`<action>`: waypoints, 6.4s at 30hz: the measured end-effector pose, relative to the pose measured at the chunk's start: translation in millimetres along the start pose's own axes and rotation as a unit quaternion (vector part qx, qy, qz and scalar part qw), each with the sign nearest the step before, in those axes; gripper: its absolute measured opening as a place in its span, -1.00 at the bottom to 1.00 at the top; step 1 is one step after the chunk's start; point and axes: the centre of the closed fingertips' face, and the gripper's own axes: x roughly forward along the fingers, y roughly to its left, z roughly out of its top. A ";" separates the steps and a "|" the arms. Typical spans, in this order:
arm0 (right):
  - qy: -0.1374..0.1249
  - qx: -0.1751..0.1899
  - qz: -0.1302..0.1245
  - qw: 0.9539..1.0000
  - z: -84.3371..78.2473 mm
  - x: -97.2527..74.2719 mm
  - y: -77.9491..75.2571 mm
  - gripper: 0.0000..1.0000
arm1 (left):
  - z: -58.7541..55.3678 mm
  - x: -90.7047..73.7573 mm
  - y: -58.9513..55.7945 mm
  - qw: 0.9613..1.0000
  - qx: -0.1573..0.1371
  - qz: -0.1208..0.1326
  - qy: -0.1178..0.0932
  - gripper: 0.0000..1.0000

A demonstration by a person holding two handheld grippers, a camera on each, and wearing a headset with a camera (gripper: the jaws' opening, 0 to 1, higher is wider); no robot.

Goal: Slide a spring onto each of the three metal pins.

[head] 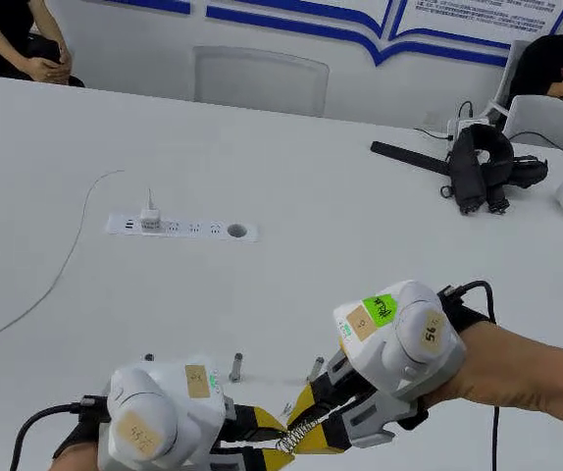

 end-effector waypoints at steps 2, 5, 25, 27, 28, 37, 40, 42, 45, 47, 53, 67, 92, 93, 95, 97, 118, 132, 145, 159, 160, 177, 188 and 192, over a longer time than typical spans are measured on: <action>0.002 0.001 0.002 1.000 -0.5 1.6 -1.2 -0.76 | -3.5 -2.1 0.8 1.000 -0.001 0.002 0.003 -0.74; 0.003 0.003 0.003 1.000 -0.5 5.1 -4.9 -0.76 | -11.0 -6.4 5.0 1.000 -0.018 0.014 0.002 -0.71; 0.024 0.040 -0.033 0.998 -13.1 29.2 -49.5 -0.76 | -66.9 -34.2 25.6 0.991 -0.090 0.094 0.018 -0.52; 0.028 0.043 -0.034 0.998 -13.9 32.2 -54.3 -0.76 | -72.0 -37.7 28.4 0.990 -0.098 0.103 0.021 -0.48; 0.029 0.044 -0.035 0.998 -14.1 33.2 -56.4 -0.76 | -73.8 -39.3 29.8 0.989 -0.101 0.107 0.021 -0.46; 0.040 0.061 -0.044 0.996 -12.2 45.6 -81.0 -0.76 | -95.3 -55.6 44.5 0.980 -0.125 0.149 0.031 -0.29; 0.042 0.070 -0.045 0.996 -11.6 51.0 -87.5 -0.76 | -101.5 -60.7 47.6 0.977 -0.135 0.161 0.033 -0.24; 0.042 0.074 -0.044 0.995 -11.1 56.2 -91.0 -0.76 | -107.6 -63.5 49.1 0.975 -0.140 0.168 0.037 -0.19; 0.044 0.071 -0.040 0.996 -9.9 65.1 -92.3 -0.76 | -113.2 -68.1 51.0 0.972 -0.150 0.179 0.040 -0.08; 0.048 0.070 -0.036 0.996 -9.9 70.9 -94.3 -0.76 | -116.8 -71.4 53.0 0.970 -0.155 0.185 0.041 -0.06; 0.047 0.069 -0.033 0.996 -2.4 79.5 -106.8 -0.76 | -126.2 -82.7 60.9 0.961 -0.177 0.208 0.039 0.01; 0.060 0.050 -0.035 0.996 17.0 94.3 -140.0 -0.76 | -139.4 -100.7 67.3 0.948 -0.201 0.245 0.036 0.13; 0.072 0.010 -0.015 0.997 55.4 126.1 -173.1 -0.75 | -152.3 -129.2 78.5 0.935 -0.223 0.275 0.036 0.31; 0.072 0.007 -0.015 0.997 56.2 127.1 -173.8 -0.75 | -152.6 -129.7 78.9 0.934 -0.224 0.276 0.035 0.32; 0.075 0.005 -0.011 0.997 57.0 129.4 -175.2 -0.75 | -153.5 -130.9 79.5 0.933 -0.226 0.277 0.035 0.32; 0.076 0.001 -0.009 0.997 58.2 131.4 -175.9 -0.75 | -154.1 -131.5 79.9 0.933 -0.228 0.277 0.034 0.32; 0.096 -0.015 0.011 0.995 54.8 147.6 -171.9 -0.75 | -159.6 -136.1 77.6 0.929 -0.240 0.280 0.032 0.28; 0.097 -0.023 0.015 0.995 56.2 155.8 -169.4 -0.75 | -159.3 -134.1 77.1 0.929 -0.241 0.278 0.032 0.27; 0.103 -0.033 0.018 0.994 50.4 166.7 -169.4 -0.75 | -160.1 -131.8 74.5 0.930 -0.243 0.275 0.034 0.26; 0.110 -0.033 0.026 0.993 42.4 180.9 -168.3 -0.75 | -160.4 -132.6 75.6 0.929 -0.245 0.277 0.034 0.26; 0.111 -0.034 0.026 0.993 41.9 181.8 -168.3 -0.75 | -160.7 -132.7 75.6 0.929 -0.245 0.277 0.034 0.26; 0.115 -0.037 0.029 0.992 34.4 190.7 -168.4 -0.73 | -162.1 -132.1 74.2 0.928 -0.247 0.277 0.037 0.25; 0.103 -0.027 0.021 0.994 35.3 178.8 -169.7 -0.52 | -159.6 -130.5 72.9 0.930 -0.244 0.274 0.037 0.26; 0.089 -0.018 0.020 0.996 36.4 169.7 -167.5 -0.42 | -157.9 -129.5 73.0 0.930 -0.243 0.273 0.036 0.26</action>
